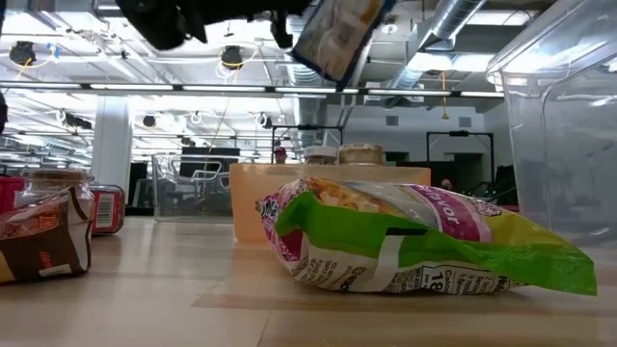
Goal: Pick & Place Food Item
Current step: Put the blue noodle pack into the transparent container
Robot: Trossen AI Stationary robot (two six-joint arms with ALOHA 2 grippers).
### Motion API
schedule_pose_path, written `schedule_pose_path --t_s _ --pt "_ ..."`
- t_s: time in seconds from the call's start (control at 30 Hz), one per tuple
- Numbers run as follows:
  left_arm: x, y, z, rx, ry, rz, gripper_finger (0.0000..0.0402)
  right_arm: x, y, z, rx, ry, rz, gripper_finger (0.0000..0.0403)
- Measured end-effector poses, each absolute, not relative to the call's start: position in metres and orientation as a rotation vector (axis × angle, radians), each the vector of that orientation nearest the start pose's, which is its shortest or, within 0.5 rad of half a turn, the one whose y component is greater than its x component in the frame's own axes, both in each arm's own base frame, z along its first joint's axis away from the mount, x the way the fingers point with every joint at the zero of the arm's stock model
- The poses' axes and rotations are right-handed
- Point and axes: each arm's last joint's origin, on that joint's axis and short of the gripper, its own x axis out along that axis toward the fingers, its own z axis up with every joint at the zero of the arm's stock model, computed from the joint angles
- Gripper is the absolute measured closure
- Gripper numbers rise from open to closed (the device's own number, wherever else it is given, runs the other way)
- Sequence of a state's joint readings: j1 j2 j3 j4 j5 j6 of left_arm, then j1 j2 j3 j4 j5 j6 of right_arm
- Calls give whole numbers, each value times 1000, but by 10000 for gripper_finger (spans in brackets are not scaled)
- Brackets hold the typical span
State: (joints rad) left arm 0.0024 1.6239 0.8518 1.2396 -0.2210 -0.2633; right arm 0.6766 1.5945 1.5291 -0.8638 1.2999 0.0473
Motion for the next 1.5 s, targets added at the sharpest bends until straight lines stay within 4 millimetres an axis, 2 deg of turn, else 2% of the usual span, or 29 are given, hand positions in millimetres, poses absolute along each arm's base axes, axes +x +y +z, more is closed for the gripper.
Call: schedule_pose_path --t_s 0.27,0.4,0.7,1.07,1.2,1.4,1.5 --pt "378 2 272 -313 -476 140 401 275 159 329 -723 491 -746 219" --pt "388 -4 271 -311 -474 120 401 275 152 325 -703 472 -804 219" --pt "387 -20 273 -264 -496 92 401 269 150 323 -651 412 -862 219" --pt "385 -33 275 -233 -516 70 401 271 146 323 -608 417 -866 223" --pt "385 -33 275 -231 -516 71 401 271 146 323 -592 409 -868 263" --pt "385 -33 275 -231 -515 70 401 271 146 322 -584 412 -863 385" --pt "385 -33 275 -229 -510 71 401 272 146 322 -580 416 -858 391"
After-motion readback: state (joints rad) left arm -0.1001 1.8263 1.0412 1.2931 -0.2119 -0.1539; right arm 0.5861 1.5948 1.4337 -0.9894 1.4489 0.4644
